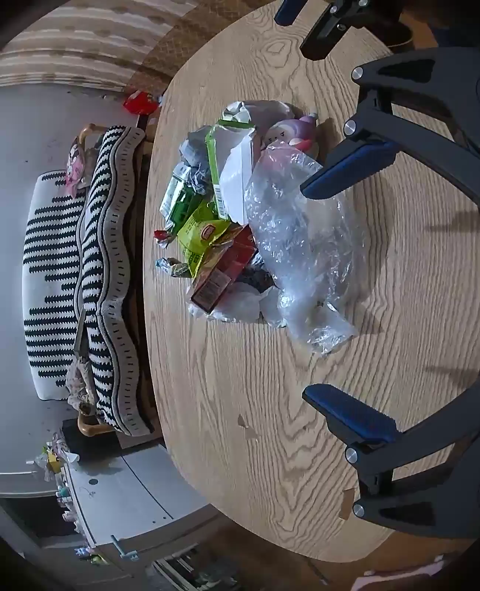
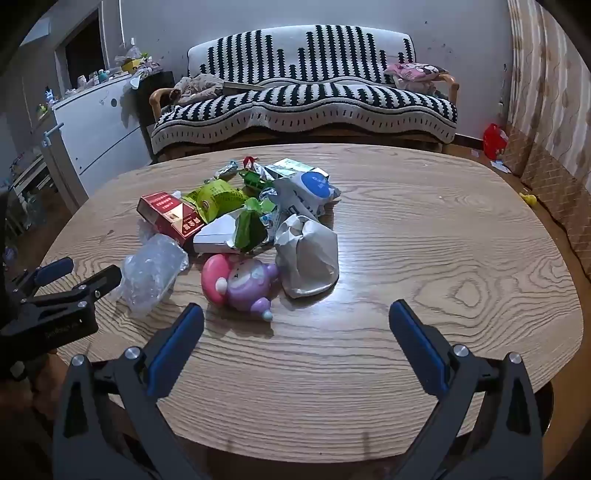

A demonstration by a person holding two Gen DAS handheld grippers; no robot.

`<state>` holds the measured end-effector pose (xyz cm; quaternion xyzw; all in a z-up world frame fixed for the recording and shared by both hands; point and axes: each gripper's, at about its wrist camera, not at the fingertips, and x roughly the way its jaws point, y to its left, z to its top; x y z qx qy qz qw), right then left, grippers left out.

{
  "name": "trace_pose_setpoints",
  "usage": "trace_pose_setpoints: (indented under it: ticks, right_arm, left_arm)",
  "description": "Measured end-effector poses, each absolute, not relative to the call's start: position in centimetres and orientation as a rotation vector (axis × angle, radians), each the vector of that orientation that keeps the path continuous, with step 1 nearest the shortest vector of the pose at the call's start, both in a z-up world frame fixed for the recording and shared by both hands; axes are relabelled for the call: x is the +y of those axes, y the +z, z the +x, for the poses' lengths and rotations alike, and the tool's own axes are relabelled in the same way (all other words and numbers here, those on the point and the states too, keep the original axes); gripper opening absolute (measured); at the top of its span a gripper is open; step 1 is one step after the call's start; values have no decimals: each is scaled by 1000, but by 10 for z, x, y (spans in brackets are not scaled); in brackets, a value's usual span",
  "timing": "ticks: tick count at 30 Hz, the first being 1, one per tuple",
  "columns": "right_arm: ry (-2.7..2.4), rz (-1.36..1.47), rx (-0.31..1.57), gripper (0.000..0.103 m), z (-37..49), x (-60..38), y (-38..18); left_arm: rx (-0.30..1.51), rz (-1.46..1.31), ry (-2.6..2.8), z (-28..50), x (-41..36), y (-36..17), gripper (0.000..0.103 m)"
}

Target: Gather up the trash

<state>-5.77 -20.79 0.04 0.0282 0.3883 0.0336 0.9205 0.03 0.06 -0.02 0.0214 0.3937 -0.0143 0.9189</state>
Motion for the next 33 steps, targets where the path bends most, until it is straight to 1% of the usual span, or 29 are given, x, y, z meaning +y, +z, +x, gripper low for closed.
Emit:
trace_pose_setpoints:
  ticks: [16, 33]
  right_arm:
    - [69, 63, 801, 97, -58, -204, -6]
    - [75, 70, 800, 97, -56, -209, 1]
  left_arm:
    - [804, 57, -10, 0, 5, -2, 98]
    - [807, 60, -12, 0, 2, -4, 98]
